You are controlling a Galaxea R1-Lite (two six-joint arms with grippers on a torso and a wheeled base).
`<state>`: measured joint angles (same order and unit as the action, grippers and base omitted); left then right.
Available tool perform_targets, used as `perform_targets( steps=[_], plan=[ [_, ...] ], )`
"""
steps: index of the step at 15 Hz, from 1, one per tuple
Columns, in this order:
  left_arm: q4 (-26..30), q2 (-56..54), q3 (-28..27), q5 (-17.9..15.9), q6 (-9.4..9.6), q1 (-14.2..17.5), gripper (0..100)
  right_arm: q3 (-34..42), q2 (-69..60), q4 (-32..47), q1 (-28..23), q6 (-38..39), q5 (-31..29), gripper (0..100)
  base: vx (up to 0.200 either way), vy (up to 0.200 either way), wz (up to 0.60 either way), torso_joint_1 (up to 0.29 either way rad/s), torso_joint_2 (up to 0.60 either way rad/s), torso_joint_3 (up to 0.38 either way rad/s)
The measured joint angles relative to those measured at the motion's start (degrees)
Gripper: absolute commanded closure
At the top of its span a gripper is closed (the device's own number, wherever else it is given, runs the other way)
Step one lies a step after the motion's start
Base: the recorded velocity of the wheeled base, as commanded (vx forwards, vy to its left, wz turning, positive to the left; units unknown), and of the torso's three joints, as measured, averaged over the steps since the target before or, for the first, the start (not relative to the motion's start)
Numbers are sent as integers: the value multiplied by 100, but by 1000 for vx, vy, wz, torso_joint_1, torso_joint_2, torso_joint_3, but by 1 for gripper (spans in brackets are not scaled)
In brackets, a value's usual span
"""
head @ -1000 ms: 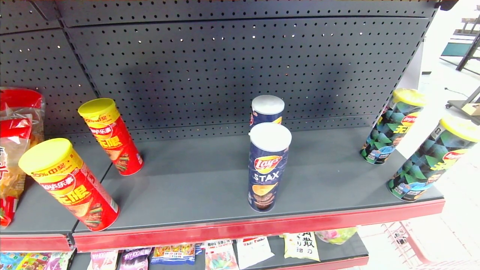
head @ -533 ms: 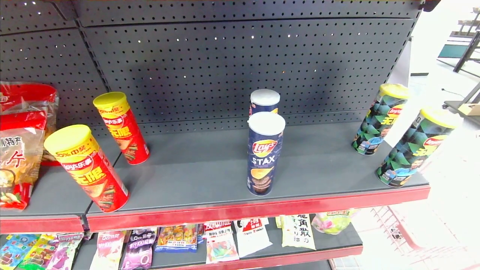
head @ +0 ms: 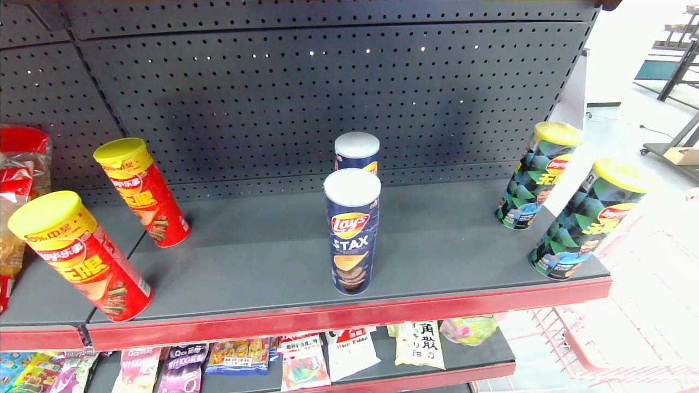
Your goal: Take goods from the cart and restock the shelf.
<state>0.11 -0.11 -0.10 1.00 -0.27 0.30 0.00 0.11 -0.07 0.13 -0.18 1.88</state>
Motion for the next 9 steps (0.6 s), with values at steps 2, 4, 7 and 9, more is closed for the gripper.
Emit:
perform_targets(
  steps=[2,4,7,9],
  plan=[
    [10,0,0,6,0,-15,0,0,0,0,-11,-4,4,0,0,0,0,0,0,0],
    [7,1,0,1,0,-6,0,0,0,0,-6,-4,1,0,100,0,0,1,1,-1],
    [5,1,0,1,0,-9,0,-2,0,-4,-6,-20,1,0,0,0,0,0,0,0],
    [5,1,2,4,-2,-6,0,0,0,-2,-6,-9,1,0,0,0,0,0,0,0]
  ],
)
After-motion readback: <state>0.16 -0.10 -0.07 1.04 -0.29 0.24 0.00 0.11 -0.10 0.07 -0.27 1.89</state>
